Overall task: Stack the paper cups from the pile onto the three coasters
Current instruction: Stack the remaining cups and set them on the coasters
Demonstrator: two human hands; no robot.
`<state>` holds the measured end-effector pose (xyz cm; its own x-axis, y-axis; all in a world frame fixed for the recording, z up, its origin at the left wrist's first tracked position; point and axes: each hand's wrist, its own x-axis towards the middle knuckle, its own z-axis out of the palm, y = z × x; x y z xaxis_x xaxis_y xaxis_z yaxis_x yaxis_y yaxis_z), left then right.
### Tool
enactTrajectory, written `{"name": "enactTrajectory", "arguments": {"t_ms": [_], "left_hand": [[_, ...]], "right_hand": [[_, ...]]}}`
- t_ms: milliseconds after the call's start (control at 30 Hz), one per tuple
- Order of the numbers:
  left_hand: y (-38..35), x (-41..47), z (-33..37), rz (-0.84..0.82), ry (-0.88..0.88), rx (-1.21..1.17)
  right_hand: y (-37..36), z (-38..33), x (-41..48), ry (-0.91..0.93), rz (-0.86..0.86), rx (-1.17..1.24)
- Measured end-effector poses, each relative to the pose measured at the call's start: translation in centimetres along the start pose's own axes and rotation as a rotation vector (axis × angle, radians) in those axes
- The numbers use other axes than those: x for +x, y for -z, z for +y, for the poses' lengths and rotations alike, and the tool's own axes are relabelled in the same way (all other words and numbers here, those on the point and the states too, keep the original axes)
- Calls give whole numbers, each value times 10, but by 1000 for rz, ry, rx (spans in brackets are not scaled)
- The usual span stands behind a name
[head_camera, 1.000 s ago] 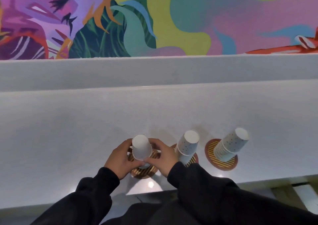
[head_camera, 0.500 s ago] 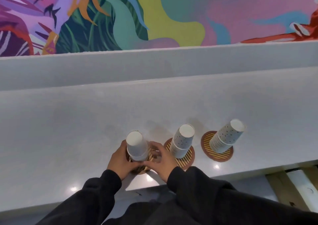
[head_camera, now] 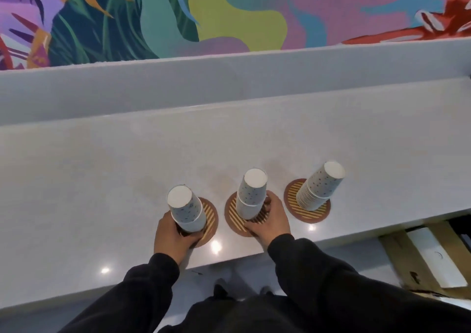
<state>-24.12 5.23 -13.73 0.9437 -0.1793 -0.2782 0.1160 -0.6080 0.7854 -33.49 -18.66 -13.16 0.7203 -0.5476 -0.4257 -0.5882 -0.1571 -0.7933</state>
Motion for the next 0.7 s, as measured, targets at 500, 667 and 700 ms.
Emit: {"name": "enactTrajectory", "arguments": {"t_ms": [500,667,700], "left_hand": [[-6,-11,16,98,109,-11],[-7,-9,14,105,116,26],[-7,-9,13,107,116,22]], "right_hand": [[-2,3,17,170,49,-230],[-3,4,18,159,60,-205],[-3,5,19,155,58,-195]]}}
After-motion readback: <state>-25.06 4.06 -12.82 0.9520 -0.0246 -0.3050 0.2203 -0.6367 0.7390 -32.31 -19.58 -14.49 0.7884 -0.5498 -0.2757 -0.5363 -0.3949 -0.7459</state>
